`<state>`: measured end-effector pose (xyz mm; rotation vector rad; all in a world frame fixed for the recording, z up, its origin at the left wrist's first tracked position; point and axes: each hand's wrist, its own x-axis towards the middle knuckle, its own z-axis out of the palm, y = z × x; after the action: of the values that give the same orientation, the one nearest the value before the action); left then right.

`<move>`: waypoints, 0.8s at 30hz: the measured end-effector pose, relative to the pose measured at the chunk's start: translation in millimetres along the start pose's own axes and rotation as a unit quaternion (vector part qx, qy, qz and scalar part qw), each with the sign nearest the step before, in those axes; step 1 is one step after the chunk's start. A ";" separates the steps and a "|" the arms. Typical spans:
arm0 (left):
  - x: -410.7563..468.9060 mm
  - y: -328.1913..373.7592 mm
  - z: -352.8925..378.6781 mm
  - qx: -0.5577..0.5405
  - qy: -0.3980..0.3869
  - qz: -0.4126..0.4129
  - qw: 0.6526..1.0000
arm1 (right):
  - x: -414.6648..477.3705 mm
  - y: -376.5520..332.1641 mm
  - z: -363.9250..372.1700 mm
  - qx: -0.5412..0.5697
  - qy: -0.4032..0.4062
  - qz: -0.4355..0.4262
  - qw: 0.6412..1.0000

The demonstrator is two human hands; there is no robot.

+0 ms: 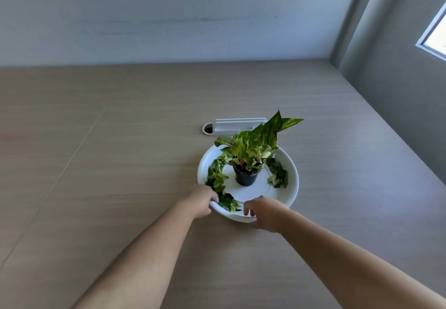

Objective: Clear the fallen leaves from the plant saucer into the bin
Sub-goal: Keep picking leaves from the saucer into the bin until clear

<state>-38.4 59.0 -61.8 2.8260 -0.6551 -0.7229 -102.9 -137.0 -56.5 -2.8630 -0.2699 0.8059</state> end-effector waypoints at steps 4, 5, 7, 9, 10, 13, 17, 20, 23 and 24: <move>-1.5 6.7 7.9 -0.009 0.026 -0.001 1.000 | -5.5 9.6 0.5 -0.066 0.008 -0.009 0.998; -2.3 12.2 10.6 -0.015 0.022 0.007 1.000 | -8.2 17.9 -3.6 -0.076 0.001 -0.003 0.997; -3.1 24.2 16.9 -0.030 0.016 0.029 0.999 | -13.9 37.1 -11.8 -0.090 -0.004 0.021 0.996; -1.4 32.2 18.9 -0.022 0.029 0.048 0.998 | -17.1 49.5 -16.7 -0.111 0.015 0.039 0.993; 0.2 33.4 16.7 -0.017 0.039 0.051 0.998 | -17.7 50.2 -17.1 -0.112 0.025 0.038 0.993; 4.1 25.4 5.7 -0.039 0.039 0.027 0.998 | -14.0 35.6 -8.9 -0.055 0.028 0.005 0.998; 1.7 23.8 1.3 -0.075 0.026 0.011 0.997 | -8.8 33.7 -4.5 -0.014 0.011 -0.005 1.000; -0.4 38.6 10.3 -0.096 0.025 0.022 0.995 | -13.5 47.5 -16.1 -0.016 0.003 0.025 1.000; 1.5 47.6 14.8 -0.147 0.014 0.025 0.989 | -17.2 52.9 -25.6 -0.024 0.001 0.045 0.999; 2.1 48.1 11.7 -0.164 0.011 0.021 0.986 | -17.0 52.4 -28.2 -0.019 -0.007 0.039 0.999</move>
<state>-60.5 14.7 -60.9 2.5087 -0.5350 -0.7168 -95.4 -194.3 -34.5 -2.9200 -0.1787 0.8448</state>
